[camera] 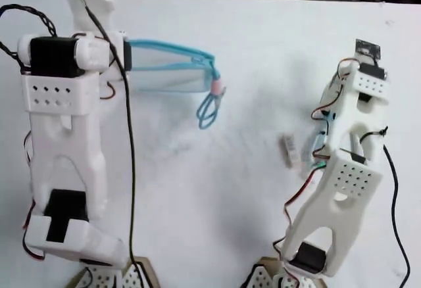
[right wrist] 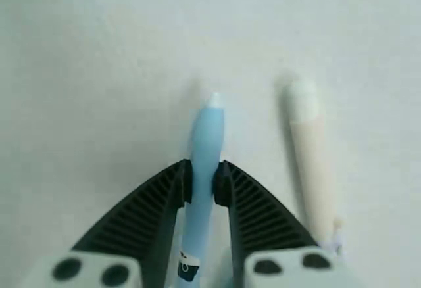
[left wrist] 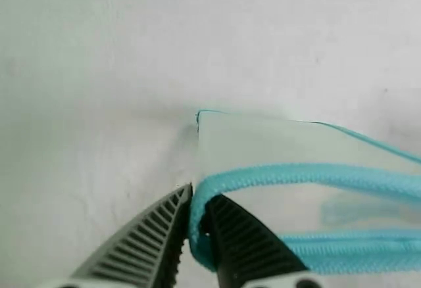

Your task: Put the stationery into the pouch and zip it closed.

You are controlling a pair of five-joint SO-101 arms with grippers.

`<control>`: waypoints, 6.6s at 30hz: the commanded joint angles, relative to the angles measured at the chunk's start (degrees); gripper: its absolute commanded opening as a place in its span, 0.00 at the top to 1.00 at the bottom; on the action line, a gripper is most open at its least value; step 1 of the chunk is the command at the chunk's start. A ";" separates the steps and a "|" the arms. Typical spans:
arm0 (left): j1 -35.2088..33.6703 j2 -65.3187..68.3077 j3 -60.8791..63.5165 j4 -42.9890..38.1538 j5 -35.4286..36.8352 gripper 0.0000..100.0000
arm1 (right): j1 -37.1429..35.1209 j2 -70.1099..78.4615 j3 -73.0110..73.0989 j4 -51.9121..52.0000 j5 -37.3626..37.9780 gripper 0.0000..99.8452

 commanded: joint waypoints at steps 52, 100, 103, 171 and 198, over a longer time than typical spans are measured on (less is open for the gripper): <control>0.48 -0.40 -0.35 -0.79 0.44 0.98 | -40.84 -109.58 81.67 -93.05 -0.44 0.98; 0.13 -0.40 -0.26 -0.97 0.26 0.98 | -56.40 -67.21 88.97 -129.54 18.46 0.79; 0.13 -0.40 -0.26 -0.97 0.26 0.98 | -56.40 -68.53 88.97 -129.54 18.55 0.79; 0.22 -0.40 -0.18 -0.53 0.18 0.98 | -15.25 -42.51 66.29 -22.99 16.62 0.79; 0.13 -0.40 -0.18 -0.53 0.18 0.98 | -13.85 -55.34 66.55 -29.93 15.91 0.98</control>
